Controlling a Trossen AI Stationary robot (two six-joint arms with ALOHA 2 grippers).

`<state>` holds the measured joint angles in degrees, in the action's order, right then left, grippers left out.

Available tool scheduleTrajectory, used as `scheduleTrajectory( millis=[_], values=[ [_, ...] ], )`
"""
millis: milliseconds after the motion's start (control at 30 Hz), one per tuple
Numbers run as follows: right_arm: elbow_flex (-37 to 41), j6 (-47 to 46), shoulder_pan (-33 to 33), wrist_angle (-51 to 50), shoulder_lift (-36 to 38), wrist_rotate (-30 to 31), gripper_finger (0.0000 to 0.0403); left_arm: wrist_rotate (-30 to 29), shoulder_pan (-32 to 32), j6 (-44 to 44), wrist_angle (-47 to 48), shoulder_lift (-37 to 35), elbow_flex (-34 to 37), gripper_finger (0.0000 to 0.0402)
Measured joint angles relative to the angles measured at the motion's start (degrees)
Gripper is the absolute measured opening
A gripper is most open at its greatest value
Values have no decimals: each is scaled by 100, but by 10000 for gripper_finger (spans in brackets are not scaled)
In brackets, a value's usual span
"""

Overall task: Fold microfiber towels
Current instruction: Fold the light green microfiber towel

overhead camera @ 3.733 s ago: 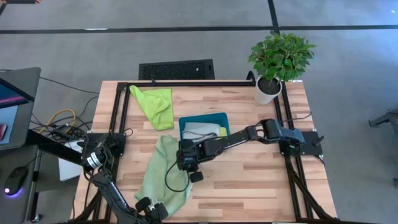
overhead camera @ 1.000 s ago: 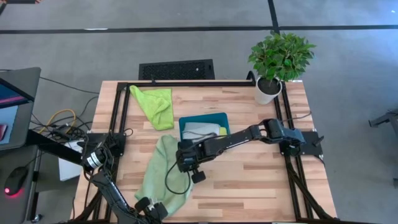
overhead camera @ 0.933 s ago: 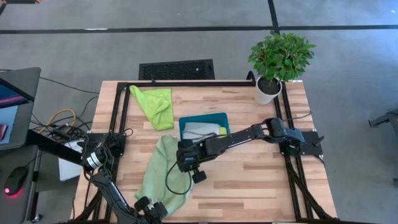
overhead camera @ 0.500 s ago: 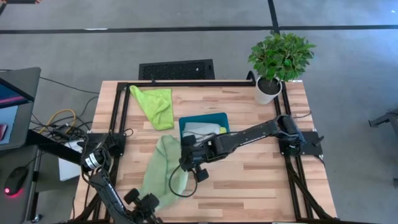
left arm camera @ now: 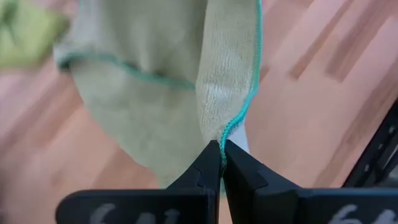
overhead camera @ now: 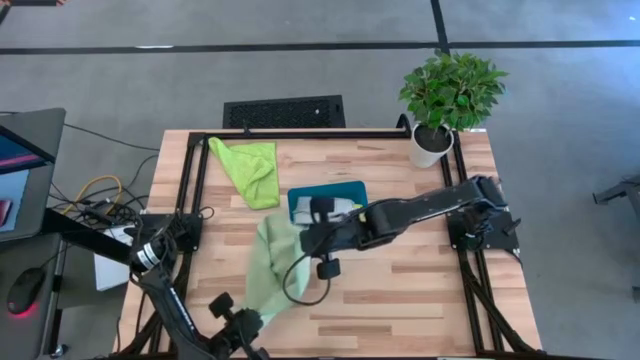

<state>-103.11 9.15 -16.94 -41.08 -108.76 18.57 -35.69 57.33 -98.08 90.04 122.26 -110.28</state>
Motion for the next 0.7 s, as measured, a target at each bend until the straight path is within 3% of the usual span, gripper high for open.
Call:
scheduleTrajectory(
  millis=[300,700],
  values=[
    [0,-530,-444,-913,750,559,4,-1204,-351,1874,-2,2,-627,0],
    [0,-2220,-1399,-2107,1455,705,4,-1597,-1004,4600,-7,6,-2441,0]
  ],
)
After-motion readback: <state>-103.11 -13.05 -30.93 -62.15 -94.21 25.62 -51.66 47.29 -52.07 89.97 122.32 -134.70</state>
